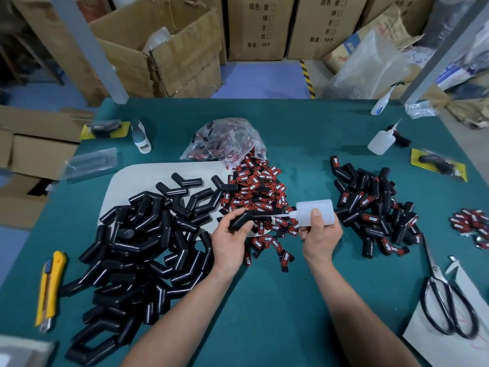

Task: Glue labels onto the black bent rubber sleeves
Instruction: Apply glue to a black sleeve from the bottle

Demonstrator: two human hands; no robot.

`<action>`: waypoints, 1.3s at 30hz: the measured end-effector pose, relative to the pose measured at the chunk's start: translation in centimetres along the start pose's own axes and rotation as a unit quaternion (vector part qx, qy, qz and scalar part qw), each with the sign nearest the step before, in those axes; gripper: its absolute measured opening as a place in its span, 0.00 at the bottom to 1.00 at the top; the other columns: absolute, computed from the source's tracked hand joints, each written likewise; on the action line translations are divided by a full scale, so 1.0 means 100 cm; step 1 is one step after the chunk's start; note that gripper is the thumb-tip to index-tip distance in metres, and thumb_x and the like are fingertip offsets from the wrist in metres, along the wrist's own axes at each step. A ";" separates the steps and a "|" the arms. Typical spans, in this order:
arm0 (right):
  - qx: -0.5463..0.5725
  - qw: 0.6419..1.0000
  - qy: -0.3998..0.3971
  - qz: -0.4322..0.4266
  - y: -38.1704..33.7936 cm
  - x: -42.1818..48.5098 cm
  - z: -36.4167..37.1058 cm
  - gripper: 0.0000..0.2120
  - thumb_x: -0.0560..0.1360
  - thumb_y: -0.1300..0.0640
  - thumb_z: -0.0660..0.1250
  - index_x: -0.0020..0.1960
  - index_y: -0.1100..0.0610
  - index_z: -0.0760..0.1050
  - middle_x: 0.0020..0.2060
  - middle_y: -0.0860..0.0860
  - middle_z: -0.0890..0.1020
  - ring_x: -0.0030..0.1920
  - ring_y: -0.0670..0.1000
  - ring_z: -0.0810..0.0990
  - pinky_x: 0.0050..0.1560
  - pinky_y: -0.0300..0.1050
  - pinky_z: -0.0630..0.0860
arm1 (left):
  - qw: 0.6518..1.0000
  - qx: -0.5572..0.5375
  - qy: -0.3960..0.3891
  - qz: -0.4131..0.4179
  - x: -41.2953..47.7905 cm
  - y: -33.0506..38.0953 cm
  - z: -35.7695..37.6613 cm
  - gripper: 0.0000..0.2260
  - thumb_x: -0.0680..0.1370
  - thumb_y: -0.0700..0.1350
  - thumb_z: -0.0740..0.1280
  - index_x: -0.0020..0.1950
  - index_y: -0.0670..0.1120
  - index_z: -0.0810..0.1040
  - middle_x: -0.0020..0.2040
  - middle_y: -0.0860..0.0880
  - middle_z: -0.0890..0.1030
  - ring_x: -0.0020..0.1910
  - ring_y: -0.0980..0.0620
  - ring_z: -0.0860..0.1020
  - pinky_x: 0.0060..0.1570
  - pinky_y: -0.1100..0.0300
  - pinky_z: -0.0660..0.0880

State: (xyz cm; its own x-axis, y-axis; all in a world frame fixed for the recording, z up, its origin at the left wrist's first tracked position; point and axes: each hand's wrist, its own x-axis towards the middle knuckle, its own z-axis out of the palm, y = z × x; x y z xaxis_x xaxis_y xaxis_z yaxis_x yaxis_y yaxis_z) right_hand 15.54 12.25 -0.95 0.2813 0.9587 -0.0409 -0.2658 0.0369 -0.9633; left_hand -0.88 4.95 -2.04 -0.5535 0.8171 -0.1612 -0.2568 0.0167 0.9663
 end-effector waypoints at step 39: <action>-0.049 0.999 0.009 -0.014 0.000 0.000 0.002 0.14 0.69 0.44 0.69 0.42 0.54 0.74 0.27 0.46 0.77 0.22 0.46 0.73 0.21 0.36 0.68 | 1.000 0.013 -0.005 -0.010 -0.001 0.004 0.003 0.15 0.76 0.30 0.73 0.59 0.45 0.83 0.51 0.55 0.87 0.48 0.59 0.86 0.46 0.70 0.79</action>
State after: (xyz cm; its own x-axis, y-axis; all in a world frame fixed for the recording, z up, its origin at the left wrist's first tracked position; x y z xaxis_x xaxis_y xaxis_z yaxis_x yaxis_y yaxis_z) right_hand 15.36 12.28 -0.90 0.3033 0.9527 -0.0181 -0.1656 0.0340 -0.9856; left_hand -0.63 5.04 -1.59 -0.5412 0.8218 -0.1780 -0.2463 0.0475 0.9680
